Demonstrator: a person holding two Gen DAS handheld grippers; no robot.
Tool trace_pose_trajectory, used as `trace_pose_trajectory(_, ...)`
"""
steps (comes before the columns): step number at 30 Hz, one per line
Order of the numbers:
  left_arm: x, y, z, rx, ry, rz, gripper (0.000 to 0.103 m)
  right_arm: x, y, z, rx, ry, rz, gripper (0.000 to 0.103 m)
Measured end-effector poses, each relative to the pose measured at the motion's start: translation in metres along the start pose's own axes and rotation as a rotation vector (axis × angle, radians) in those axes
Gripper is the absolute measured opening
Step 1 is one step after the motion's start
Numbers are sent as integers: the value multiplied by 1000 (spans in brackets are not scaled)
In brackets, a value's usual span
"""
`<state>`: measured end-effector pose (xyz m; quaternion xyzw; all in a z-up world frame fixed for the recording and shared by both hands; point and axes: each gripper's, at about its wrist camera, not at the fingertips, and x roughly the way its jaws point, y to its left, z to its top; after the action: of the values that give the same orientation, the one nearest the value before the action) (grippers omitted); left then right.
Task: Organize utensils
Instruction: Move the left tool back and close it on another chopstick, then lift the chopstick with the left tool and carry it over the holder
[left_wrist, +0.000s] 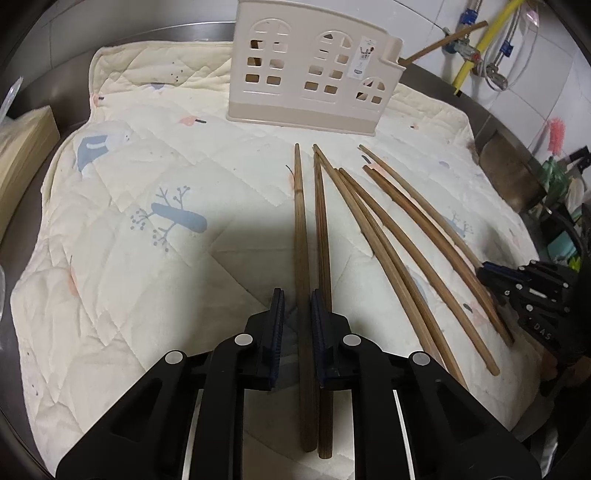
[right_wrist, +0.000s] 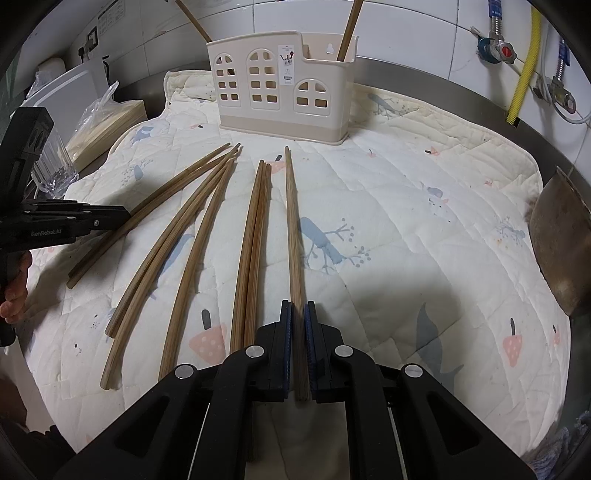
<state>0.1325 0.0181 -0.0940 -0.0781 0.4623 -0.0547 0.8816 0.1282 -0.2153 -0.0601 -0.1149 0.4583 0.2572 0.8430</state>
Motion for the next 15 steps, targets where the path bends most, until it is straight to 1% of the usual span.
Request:
trace_pose_trajectory(6, 1, -5, 0, 33, 4, 27, 14, 0, 1, 0, -3, 2, -4, 7)
trace_pose_trajectory(9, 2, -6, 2, 52, 1, 51, 9, 0, 1, 0, -3, 2, -5, 7)
trace_pose_trajectory(10, 1, -7, 2, 55, 1, 50, 6, 0, 1, 0, -2, 1, -4, 7)
trace_pose_trajectory(15, -9, -7, 2, 57, -18, 38, 6, -9, 1, 1, 3, -17, -10, 7)
